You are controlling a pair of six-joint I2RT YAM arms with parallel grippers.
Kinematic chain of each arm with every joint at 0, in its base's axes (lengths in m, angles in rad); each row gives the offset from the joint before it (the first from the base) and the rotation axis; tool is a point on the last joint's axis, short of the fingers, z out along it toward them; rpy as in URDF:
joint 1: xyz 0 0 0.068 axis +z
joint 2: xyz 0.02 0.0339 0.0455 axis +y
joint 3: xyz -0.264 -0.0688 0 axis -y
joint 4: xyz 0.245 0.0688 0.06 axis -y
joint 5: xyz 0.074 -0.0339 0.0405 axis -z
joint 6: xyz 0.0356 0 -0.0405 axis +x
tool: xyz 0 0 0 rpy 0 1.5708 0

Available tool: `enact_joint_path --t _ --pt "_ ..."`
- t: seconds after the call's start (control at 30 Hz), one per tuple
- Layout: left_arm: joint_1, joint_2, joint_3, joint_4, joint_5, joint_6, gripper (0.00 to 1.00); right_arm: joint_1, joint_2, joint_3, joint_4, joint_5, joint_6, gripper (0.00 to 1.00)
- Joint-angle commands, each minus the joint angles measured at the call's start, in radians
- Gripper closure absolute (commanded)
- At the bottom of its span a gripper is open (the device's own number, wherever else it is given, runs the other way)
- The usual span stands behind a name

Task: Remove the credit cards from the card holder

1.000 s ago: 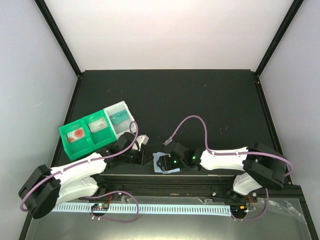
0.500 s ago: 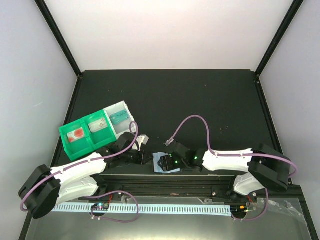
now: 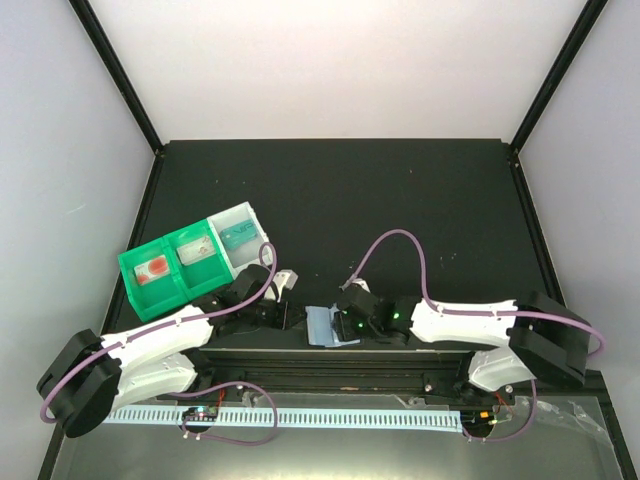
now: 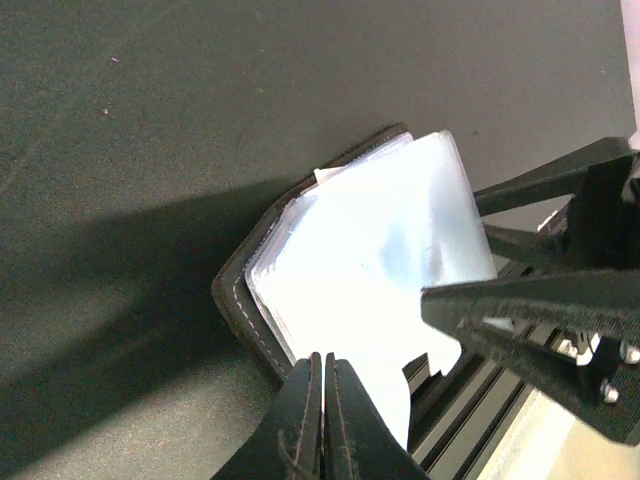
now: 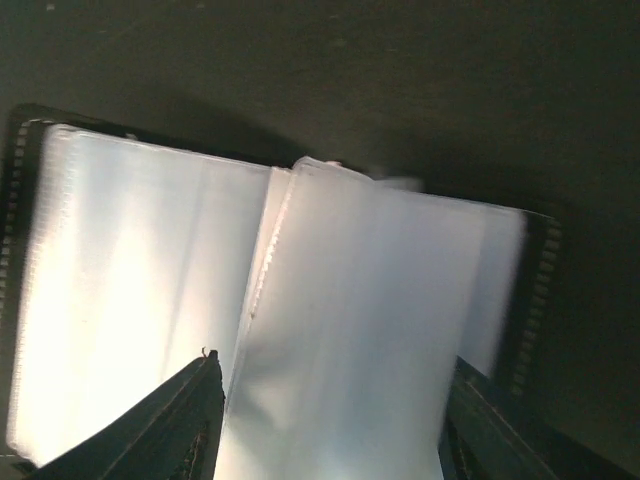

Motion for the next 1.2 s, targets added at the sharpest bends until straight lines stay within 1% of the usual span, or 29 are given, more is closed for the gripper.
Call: enact_joint_path --t 0.0,0.07,0.13,0.2,0.27,0.33,0.4,0.5,0.6,0.77,0.97,1.17 --pt "-0.002 0.008 0.034 0.004 0.031 0.022 0.98 0.005 -0.07 0.045 -0.172 0.162 0.035 0.43" --pt "-0.002 0.014 0.041 0.003 0.036 0.031 0.98 0.004 -0.098 0.066 -0.233 0.208 0.032 0.43" --pt "-0.002 0.02 0.046 0.005 0.038 0.035 0.99 0.005 -0.131 0.081 -0.254 0.218 0.017 0.43" --pt "-0.002 0.027 0.049 0.016 0.047 0.032 0.98 0.006 -0.161 0.082 -0.214 0.185 -0.018 0.43" --pt "-0.002 0.03 0.045 0.035 0.065 0.024 0.98 0.006 -0.174 0.064 -0.134 0.13 -0.049 0.42" --pt "-0.002 0.031 0.04 0.051 0.073 0.009 0.99 0.005 -0.152 0.06 -0.08 0.085 -0.058 0.4" --pt "-0.002 0.028 0.038 0.055 0.07 0.005 0.98 0.006 -0.095 0.089 -0.075 0.061 -0.057 0.4" --pt "-0.001 0.028 0.043 0.047 0.06 0.007 0.98 0.006 -0.035 0.093 -0.02 0.006 -0.058 0.38" --pt "-0.001 0.029 0.05 0.027 0.051 0.014 0.98 0.005 0.003 0.08 0.046 -0.055 -0.061 0.36" --pt "0.0 0.026 0.05 0.023 0.045 0.016 0.98 0.006 0.03 0.024 0.161 -0.113 -0.039 0.3" --pt "0.0 0.035 0.055 0.016 0.049 0.027 0.98 0.005 0.063 -0.002 0.215 -0.14 -0.023 0.3" --pt "0.0 0.036 0.052 0.015 0.047 0.029 0.98 0.006 0.084 -0.009 0.232 -0.158 -0.034 0.29"
